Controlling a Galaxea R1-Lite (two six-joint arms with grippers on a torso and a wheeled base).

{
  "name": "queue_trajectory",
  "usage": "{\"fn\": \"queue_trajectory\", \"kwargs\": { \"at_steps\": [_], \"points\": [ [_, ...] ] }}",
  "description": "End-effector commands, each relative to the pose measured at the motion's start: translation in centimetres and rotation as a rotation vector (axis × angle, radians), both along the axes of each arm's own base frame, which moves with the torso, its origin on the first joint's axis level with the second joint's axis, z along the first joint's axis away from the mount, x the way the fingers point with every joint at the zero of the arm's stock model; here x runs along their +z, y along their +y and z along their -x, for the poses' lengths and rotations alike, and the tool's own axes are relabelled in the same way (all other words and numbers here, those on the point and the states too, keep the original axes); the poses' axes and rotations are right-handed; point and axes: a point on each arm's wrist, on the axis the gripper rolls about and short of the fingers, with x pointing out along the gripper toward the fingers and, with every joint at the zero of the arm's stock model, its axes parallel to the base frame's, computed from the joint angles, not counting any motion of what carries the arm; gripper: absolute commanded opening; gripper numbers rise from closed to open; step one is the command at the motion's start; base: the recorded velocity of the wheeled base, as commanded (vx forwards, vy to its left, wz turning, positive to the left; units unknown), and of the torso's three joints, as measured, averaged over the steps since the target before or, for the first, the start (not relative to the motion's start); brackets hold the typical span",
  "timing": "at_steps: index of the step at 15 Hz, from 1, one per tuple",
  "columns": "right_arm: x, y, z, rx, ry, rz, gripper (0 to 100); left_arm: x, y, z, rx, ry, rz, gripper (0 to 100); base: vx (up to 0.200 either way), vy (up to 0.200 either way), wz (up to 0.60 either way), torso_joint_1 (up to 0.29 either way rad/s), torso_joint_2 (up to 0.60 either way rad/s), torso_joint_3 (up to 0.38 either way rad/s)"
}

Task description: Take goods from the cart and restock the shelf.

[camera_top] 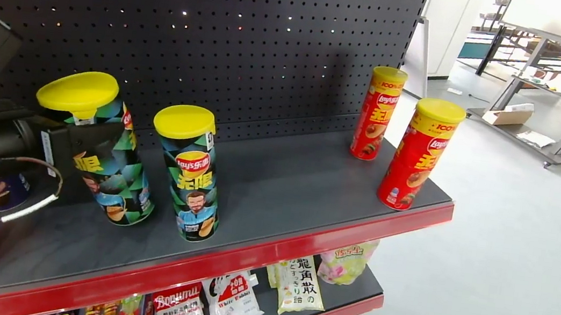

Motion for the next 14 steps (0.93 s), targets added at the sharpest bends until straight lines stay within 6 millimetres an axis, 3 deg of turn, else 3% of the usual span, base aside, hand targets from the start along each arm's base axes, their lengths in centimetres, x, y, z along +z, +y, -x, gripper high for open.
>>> {"fn": "queue_trajectory", "kwargs": {
  "at_steps": [1, 6, 14],
  "points": [
    [0.0, 0.0, 0.0, 0.001, -0.001, 0.000, 100, -0.5, -0.2, -1.6, 0.014, 0.039, -0.009, 0, 0.000, 0.000, 0.00, 0.000, 0.00, 0.000],
    [0.0, 0.0, 0.0, 0.001, -0.001, 0.000, 100, -0.3, 0.0, -6.8, 0.071, 0.056, -0.011, 0, 0.000, 0.000, 0.00, 0.000, 0.00, 0.000],
    [0.0, 0.0, 0.0, 0.001, -0.001, 0.000, 100, -1.0, -0.7, -13.5, -0.016, 0.007, -0.006, 0, 0.000, 0.000, 0.00, 0.000, 0.00, 0.000]
  ]
}}
